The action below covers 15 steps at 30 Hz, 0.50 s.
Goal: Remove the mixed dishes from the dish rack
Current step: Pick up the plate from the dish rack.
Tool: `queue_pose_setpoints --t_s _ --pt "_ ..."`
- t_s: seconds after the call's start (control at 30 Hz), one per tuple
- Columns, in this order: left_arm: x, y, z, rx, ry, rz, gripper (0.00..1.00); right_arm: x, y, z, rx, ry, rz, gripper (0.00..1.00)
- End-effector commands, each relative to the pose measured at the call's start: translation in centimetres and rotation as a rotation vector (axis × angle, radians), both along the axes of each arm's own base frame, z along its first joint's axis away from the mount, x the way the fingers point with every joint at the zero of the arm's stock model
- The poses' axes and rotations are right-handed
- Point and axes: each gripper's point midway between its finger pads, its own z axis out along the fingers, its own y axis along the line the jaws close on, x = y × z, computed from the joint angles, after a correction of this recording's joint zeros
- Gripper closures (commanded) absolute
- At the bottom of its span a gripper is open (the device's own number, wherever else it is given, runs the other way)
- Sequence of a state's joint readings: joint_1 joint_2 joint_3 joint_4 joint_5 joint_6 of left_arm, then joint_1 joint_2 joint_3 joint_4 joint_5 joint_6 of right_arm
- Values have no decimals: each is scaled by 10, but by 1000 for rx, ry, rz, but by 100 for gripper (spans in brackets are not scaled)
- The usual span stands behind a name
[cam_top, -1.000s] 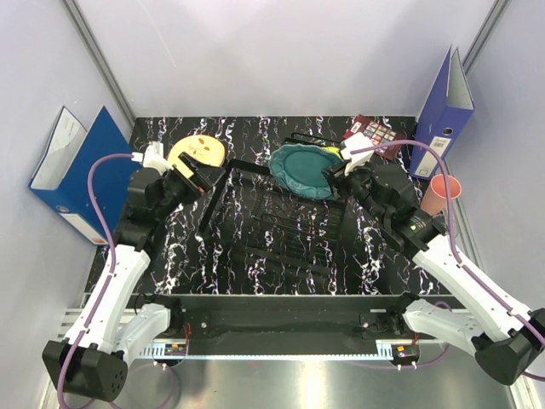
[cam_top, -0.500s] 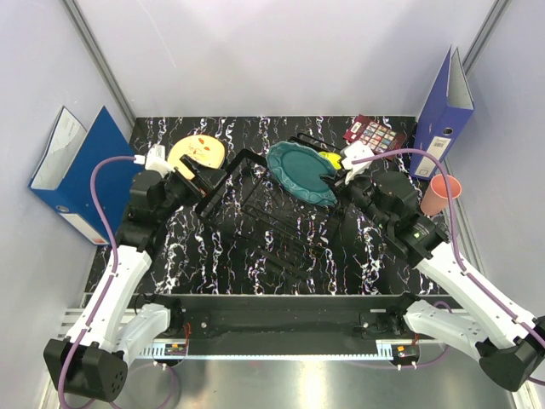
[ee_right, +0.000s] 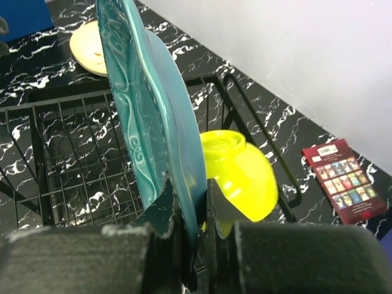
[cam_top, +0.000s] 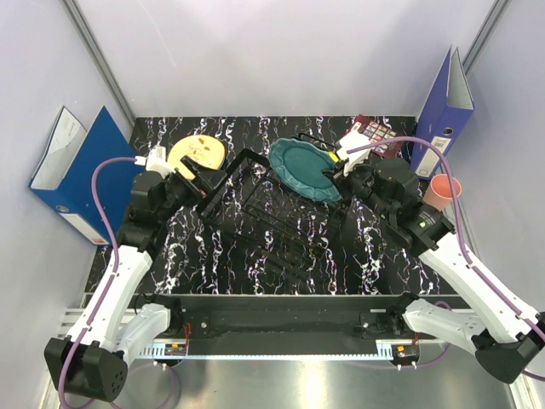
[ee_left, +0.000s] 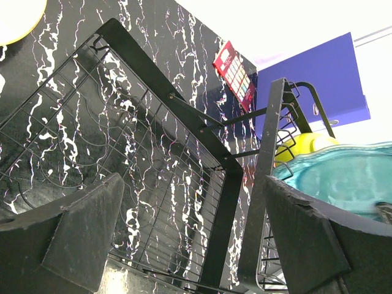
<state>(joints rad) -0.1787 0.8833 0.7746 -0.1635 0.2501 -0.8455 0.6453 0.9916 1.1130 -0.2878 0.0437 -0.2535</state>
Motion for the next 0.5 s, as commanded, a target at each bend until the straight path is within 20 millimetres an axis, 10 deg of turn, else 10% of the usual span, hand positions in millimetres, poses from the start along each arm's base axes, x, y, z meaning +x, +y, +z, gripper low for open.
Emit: queue_pose_setpoints --t_s 0.0,0.33,0.47 --pt "2 -2 14 -3 -62 -9 1 -6 -11 112 179 -265 -20 100" --pt "3 -9 40 -12 -113 -56 1 -43 -15 189 456 -220 46 100" --pt "-2 -14 70 -31 -194 -90 1 -46 -6 190 569 -43 41 100"
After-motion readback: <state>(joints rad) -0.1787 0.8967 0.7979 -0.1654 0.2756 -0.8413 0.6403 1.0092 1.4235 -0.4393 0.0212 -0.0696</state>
